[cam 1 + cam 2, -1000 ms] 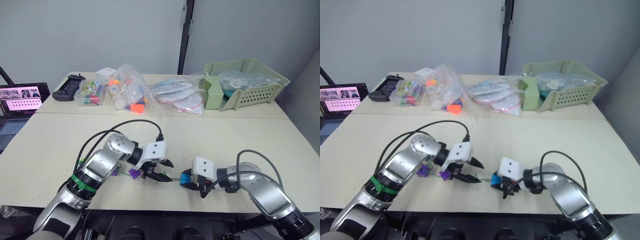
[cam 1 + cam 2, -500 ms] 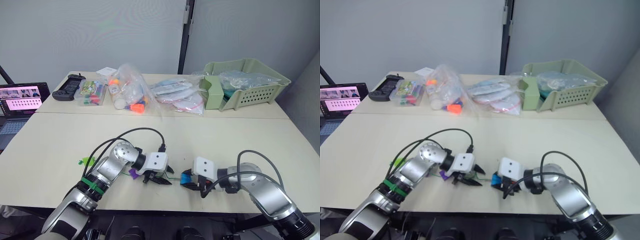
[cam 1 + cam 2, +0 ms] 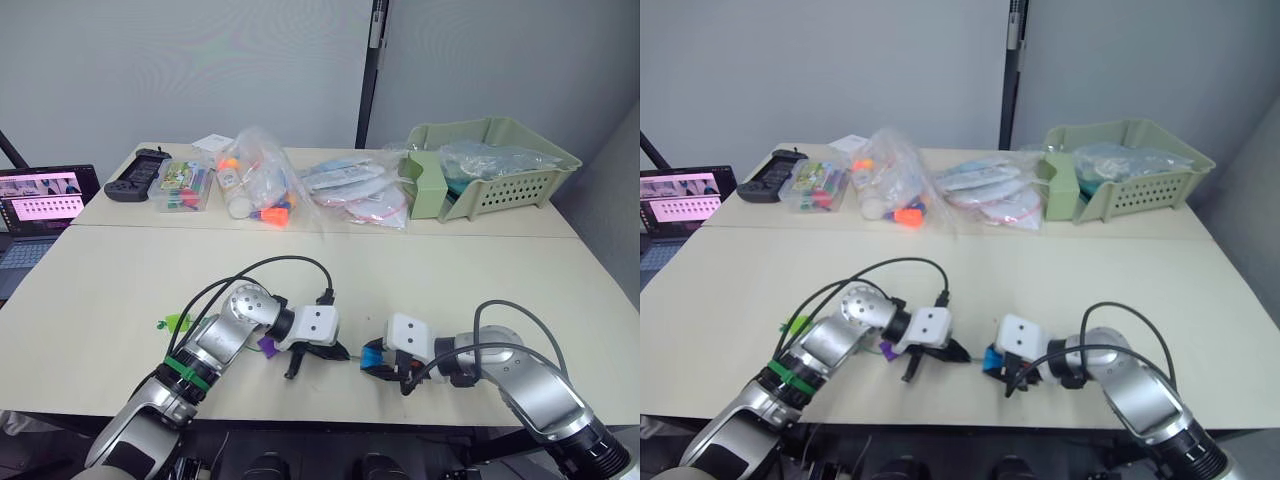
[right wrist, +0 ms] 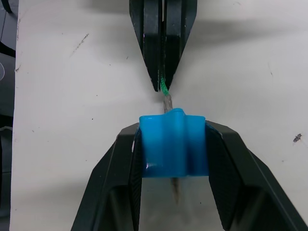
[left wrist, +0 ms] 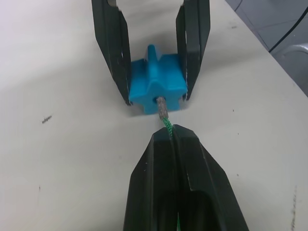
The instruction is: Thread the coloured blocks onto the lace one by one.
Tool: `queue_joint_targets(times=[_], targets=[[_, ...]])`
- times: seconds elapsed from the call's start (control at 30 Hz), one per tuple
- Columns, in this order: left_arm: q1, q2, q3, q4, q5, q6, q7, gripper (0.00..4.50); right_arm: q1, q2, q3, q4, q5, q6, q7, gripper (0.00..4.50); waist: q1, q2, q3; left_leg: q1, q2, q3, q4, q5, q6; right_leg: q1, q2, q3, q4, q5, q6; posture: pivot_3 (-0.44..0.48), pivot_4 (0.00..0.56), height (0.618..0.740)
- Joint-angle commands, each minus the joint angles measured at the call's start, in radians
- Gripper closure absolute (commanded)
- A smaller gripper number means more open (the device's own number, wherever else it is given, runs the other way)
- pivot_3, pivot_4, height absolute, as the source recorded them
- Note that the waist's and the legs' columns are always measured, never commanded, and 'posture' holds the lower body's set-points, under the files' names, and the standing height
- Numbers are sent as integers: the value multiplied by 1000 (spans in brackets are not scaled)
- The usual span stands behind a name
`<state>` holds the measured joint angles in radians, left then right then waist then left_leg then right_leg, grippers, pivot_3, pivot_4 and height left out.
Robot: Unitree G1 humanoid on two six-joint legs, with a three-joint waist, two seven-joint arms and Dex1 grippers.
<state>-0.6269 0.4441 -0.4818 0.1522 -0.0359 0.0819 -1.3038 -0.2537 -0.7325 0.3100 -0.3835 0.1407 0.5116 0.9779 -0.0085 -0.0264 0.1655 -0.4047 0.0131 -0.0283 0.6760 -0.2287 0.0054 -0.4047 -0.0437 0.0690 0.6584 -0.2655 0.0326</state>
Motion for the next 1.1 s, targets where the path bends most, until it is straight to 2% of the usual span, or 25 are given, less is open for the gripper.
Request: queue_joint_targets(times=[0.03,0.4,0.57,0.63,0.83,0.87,1.1], targets=[[-15,-38,-18,-56,15,37,30,4500,7,-3,-11,-18,2,9,-8,3138,0,0,0,0,0,0,0,0,0,0,0,0,0,0,0,0,150,740],[-27,-69,-16,-28,52,93,59,4500,2,-1,-14,-21,4,19,-9,3138,-2,0,0,0,0,0,0,0,0,0,0,0,0,0,0,0,150,740],[-26,-43,20,-84,-9,180,10,2933,3,5,-28,-27,18,38,-17,3138,-3,0,0,0,0,0,0,0,0,0,0,0,0,0,0,0,150,740],[-22,-23,27,-114,-29,208,-8,2302,0,12,-42,-31,27,38,-21,2098,-4,0,0,0,0,0,0,0,0,0,0,0,0,0,0,0,150,740],[-35,4,11,-159,-29,238,-9,310,14,-14,-82,-64,55,45,-16,85,-3,0,0,0,0,0,0,0,0,0,0,0,0,0,0,0,150,740],[-42,-3,5,-152,-13,231,7,24,26,-26,-96,-74,62,44,-13,0,0,0,0,0,0,0,0,0,0,0,0,0,0,0,0,0,150,740],[-48,-65,-63,-139,46,216,71,24,128,-107,-190,-105,92,20,8,0,-1,0,0,-1,0,0,0,0,0,0,0,0,-1,0,1,0,150,740]])
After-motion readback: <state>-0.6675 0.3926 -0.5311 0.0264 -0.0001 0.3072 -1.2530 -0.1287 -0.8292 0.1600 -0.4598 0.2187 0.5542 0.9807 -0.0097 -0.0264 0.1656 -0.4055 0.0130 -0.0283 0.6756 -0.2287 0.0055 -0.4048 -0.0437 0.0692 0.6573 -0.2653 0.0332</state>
